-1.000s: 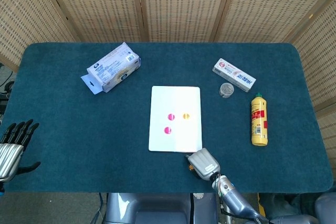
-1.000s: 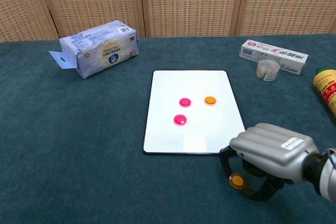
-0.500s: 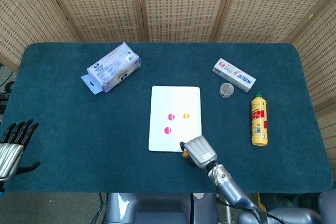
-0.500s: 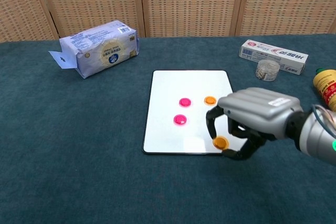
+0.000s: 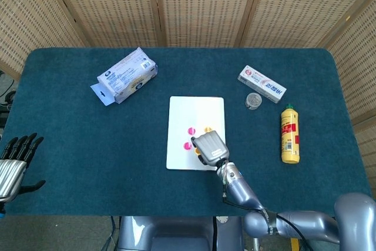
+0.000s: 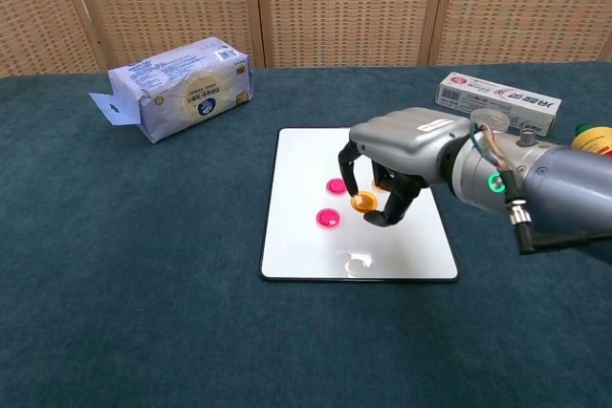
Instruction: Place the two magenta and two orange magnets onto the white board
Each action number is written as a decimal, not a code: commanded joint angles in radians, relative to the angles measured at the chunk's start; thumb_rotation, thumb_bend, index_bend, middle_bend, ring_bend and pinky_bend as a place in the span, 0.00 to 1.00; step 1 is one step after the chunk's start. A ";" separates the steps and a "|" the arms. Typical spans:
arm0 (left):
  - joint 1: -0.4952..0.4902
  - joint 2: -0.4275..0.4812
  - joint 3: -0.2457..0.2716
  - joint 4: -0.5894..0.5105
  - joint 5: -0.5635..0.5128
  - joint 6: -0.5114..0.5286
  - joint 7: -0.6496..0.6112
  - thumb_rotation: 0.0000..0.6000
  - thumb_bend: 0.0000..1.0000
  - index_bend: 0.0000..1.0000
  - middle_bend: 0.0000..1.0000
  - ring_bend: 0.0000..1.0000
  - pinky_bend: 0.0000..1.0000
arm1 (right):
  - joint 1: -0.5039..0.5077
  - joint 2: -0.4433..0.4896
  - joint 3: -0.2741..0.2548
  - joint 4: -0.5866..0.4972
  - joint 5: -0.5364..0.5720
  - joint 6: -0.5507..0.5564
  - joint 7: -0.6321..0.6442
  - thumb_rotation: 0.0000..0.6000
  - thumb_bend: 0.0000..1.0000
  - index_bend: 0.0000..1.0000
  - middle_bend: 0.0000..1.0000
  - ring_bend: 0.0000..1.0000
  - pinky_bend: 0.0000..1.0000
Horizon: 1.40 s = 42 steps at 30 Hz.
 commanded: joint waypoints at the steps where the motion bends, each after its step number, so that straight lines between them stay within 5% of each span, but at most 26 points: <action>1: -0.001 0.001 -0.001 0.001 -0.002 -0.002 -0.003 1.00 0.00 0.00 0.00 0.00 0.00 | 0.026 -0.031 0.000 0.042 0.036 0.013 -0.033 1.00 0.40 0.52 0.96 0.93 1.00; 21: -0.002 0.017 -0.003 0.004 -0.003 0.000 -0.045 1.00 0.00 0.00 0.00 0.00 0.00 | 0.101 -0.154 0.006 0.221 0.188 0.049 -0.106 1.00 0.40 0.52 0.96 0.93 1.00; 42: -0.002 0.021 -0.004 0.005 -0.004 0.001 -0.057 1.00 0.00 0.00 0.00 0.00 0.00 | 0.118 -0.150 -0.001 0.233 0.225 0.061 -0.104 1.00 0.40 0.52 0.96 0.93 1.00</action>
